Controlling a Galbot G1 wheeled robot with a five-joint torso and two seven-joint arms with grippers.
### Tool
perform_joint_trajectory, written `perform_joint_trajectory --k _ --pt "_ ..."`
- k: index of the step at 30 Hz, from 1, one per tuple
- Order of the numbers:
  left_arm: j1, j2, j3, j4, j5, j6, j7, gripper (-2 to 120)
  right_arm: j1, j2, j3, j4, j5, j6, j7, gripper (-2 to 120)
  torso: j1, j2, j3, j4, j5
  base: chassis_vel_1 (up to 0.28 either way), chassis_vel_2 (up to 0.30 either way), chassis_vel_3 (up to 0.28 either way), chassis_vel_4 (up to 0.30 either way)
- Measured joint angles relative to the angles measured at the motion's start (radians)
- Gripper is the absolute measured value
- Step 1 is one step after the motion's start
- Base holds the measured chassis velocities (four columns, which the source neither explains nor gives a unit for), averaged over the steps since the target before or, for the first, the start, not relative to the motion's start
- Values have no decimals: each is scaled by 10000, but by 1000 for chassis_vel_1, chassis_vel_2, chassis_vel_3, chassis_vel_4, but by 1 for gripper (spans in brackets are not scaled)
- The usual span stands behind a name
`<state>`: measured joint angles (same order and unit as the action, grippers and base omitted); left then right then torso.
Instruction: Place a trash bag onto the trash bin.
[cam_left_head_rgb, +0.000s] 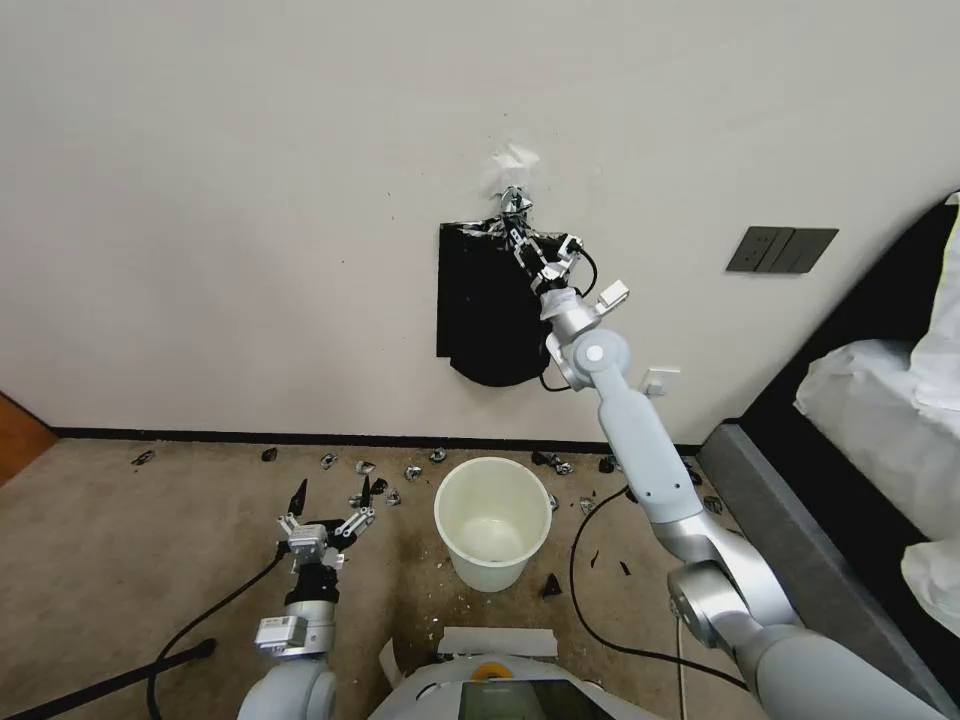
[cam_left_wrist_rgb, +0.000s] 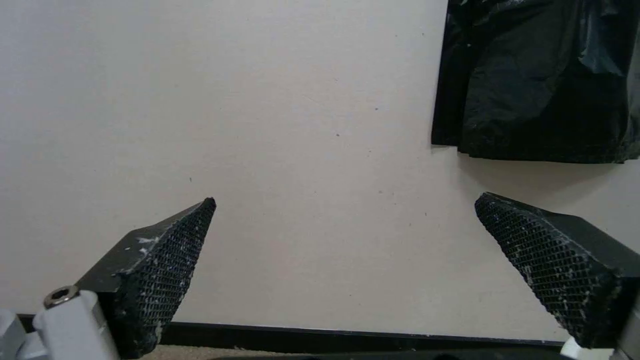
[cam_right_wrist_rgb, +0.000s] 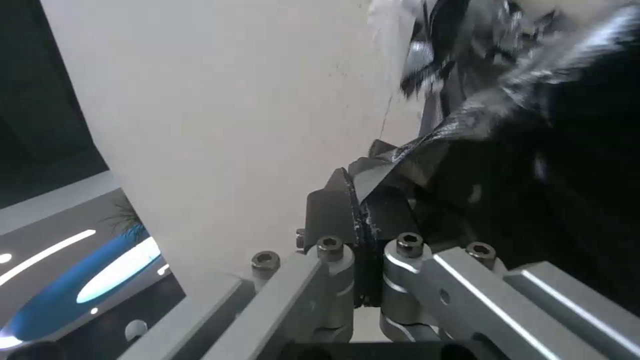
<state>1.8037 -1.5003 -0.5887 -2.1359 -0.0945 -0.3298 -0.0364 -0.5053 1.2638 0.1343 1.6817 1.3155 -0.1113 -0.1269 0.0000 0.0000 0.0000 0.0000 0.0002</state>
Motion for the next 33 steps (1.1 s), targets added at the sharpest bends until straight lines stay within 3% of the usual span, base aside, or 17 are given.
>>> perform_joint_trajectory --k 5,33 --pt "-9 -61 174 -1 36 6 0 100 -972 -576 -468 1129 15 32 315 0 0 0 -1 -2 -1 0 0 0 0" --pt "40 -92 609 32 43 -213 14 100 -4746 -1681 -243 3349 -1380 -91 657 0 0 0 0 0 -2 0 0 0 0"
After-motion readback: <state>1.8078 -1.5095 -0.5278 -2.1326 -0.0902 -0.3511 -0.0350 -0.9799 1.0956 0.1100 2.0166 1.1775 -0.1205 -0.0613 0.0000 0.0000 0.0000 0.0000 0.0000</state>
